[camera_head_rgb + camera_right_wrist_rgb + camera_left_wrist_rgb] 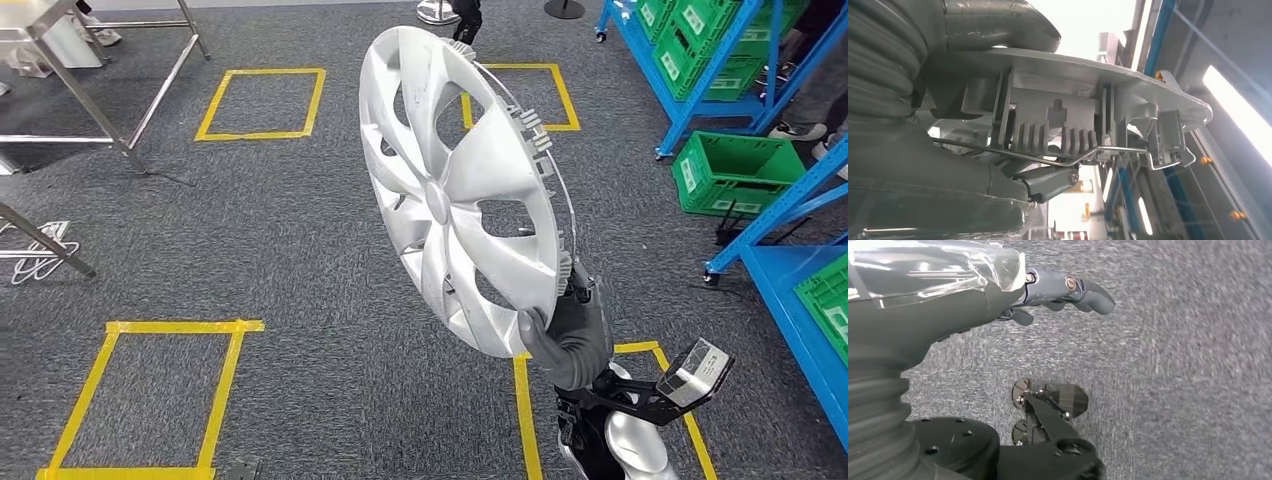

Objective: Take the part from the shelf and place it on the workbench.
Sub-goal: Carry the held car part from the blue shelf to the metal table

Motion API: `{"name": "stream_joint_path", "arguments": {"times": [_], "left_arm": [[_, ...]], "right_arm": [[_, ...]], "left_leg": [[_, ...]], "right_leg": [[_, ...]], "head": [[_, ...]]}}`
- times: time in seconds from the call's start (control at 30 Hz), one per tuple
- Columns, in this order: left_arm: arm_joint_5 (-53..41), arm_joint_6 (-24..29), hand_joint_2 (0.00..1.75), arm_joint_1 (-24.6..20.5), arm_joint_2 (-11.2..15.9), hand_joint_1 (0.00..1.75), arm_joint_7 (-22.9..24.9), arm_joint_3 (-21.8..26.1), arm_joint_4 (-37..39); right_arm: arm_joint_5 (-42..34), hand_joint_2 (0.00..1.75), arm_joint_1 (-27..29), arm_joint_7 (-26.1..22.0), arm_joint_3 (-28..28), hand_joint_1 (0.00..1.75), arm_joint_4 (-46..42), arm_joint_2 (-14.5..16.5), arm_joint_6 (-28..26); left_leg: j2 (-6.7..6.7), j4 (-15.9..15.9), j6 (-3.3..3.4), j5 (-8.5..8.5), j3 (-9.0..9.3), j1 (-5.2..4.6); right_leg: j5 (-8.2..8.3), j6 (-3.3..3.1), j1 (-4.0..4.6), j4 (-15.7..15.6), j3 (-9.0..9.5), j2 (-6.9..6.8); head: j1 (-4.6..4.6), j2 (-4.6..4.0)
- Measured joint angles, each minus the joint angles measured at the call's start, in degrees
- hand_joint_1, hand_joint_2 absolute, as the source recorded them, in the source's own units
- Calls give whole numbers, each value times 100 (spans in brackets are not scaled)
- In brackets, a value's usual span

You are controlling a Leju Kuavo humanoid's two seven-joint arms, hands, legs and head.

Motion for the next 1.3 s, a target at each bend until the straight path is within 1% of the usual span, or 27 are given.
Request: {"name": "stream_joint_path", "arguments": {"times": [0.03,0.07,0.13,0.2,0.27,0.3,0.33,0.4,0.47,0.5,0.53,0.57,0.63,0.7,0.77,0.8,0.87,0.9,0.93,1.0,1.03,1.07,1.1,1.17,1.2,1.23,1.3], "left_arm": [[0,0,175,3,1,0,2,-1,0],[0,0,175,3,3,0,3,-1,0],[-1,1,175,-15,9,0,3,-2,0],[-1,4,175,-35,13,0,4,-4,0],[-1,8,175,-33,15,0,5,-5,0],[-3,10,175,-28,16,0,7,-6,0],[-7,15,175,-30,17,0,9,-7,0],[-20,23,175,-49,18,0,15,-8,0],[-35,24,175,-63,15,0,20,-11,0],[-40,22,175,-61,13,0,22,-13,0],[-42,22,175,-58,11,0,24,-14,0],[-42,22,175,-56,10,0,25,-14,0],[-47,22,175,-59,9,0,26,-15,0],[-56,23,175,-60,7,0,28,-18,0],[-68,34,175,-43,7,0,29,-21,1],[-74,43,175,-31,10,0,29,-22,1],[-85,61,175,-25,15,0,29,-26,2],[-89,64,175,-32,15,0,29,-27,2],[-92,66,175,-41,12,0,29,-29,1],[-95,67,175,-46,5,0,29,-32,1],[-95,68,175,-44,2,0,29,-33,2],[-95,69,175,-42,3,0,29,-33,2],[-95,69,175,-43,5,0,29,-33,2],[-97,70,175,-54,11,0,28,-33,2],[-99,70,175,-61,14,0,28,-33,1],[-102,69,175,-67,15,0,27,-33,1],[-100,68,175,-66,20,0,27,-33,1]], "right_arm": [[0,175,3,1,2,175,0,1,1],[-1,175,1,2,3,175,-1,1,1],[-1,175,-5,0,2,175,-2,1,1],[0,175,-5,-2,-2,175,-2,1,1],[1,175,-7,-3,-1,175,-3,1,1],[2,175,-10,-2,-2,175,-4,0,2],[2,175,-14,-4,-5,175,-6,-2,2],[1,175,-16,-13,-19,175,-7,-10,3],[-1,175,-5,-21,-26,175,0,-16,3],[-1,175,2,-21,-27,175,4,-19,3],[0,175,6,-21,-27,175,8,-23,3],[1,175,7,-24,-29,175,9,-27,2],[3,175,1,-37,-34,175,9,-31,1],[5,175,-4,-54,-39,175,7,-32,-1],[10,175,-11,-63,-37,175,5,-32,-9],[11,175,-18,-65,-36,175,4,-30,-16],[14,175,-30,-75,-35,175,-3,-21,-28],[14,175,-34,-79,-36,175,-6,-18,-33],[14,175,-33,-82,-36,175,-8,-16,-34],[16,175,-23,-81,-34,175,-7,-16,-34],[17,175,-18,-80,-32,175,-7,-15,-35],[19,175,-15,-79,-30,175,-7,-15,-36],[19,175,-14,-80,-28,175,-7,-15,-39],[20,175,-18,-81,-27,175,-8,-14,-46],[20,175,-19,-81,-28,175,-8,-13,-49],[20,175,-20,-81,-29,175,-8,-9,-51],[19,175,-20,-81,-26,175,-10,-2,-52]], "left_leg": [[21,-161,7,118,77,1],[85,-512,26,295,261,-3],[357,-1245,84,533,649,-56],[479,-1533,148,566,785,-121],[330,-1572,214,587,796,-124],[259,-1612,248,608,825,-113],[188,-1652,289,637,857,-96],[36,-1695,347,680,890,-74],[-138,-1691,367,693,888,-67],[-225,-1689,366,692,889,-66],[-318,-1684,362,690,893,-62],[-405,-1676,354,685,899,-58],[-573,-1630,308,658,886,-60],[-703,-1586,239,634,846,-66],[-806,-1581,167,633,812,-43],[-753,-1553,135,612,792,-35],[-417,-1250,74,413,653,-33],[-203,-919,47,227,502,-28],[-75,-512,21,27,308,-15],[-6,103,-11,-189,5,13],[6,105,-17,-138,5,17],[24,-103,-16,-6,113,19],[95,-517,-2,187,341,15],[328,-1264,52,449,757,-24],[414,-1483,85,510,875,-49],[431,-1532,118,506,890,-75],[310,-1576,188,533,893,-92]], "right_leg": [[-7,-5,4,0,5,-62],[-16,-5,8,0,14,-122],[-42,17,44,2,30,-228],[-69,60,84,2,40,-336],[-100,108,84,1,43,-429],[-130,130,73,32,35,-379],[-199,136,59,153,-21,-262],[-447,114,28,747,-314,48],[-677,119,10,1527,-745,176],[-691,151,-1,1720,-877,191],[-600,206,-19,1658,-892,203],[-434,265,-43,1358,-787,227],[-62,345,-99,530,-435,428],[109,303,-112,125,-247,573],[137,213,-88,99,-227,494],[146,176,-85,87,-217,440],[151,91,-92,60,-193,320],[142,56,-78,56,-184,255],[130,28,-60,56,-180,186],[114,10,-32,57,-175,42],[108,7,-26,58,-172,-26],[102,10,-24,58,-166,-87],[91,16,-20,58,-155,-148],[65,48,12,57,-124,-255],[55,67,27,55,-110,-303],[48,92,36,50,-99,-352],[36,148,33,23,-74,-465]], "head": [[-1,-1],[-1,-1],[2,-1],[6,0],[5,0],[10,0],[13,0],[26,0],[29,0],[29,0],[29,0],[30,0],[31,0],[26,0],[23,-1],[23,-1],[11,-1],[6,0],[1,0],[2,0],[1,0],[1,0],[0,0],[5,0],[5,0],[8,1],[5,0]]}}
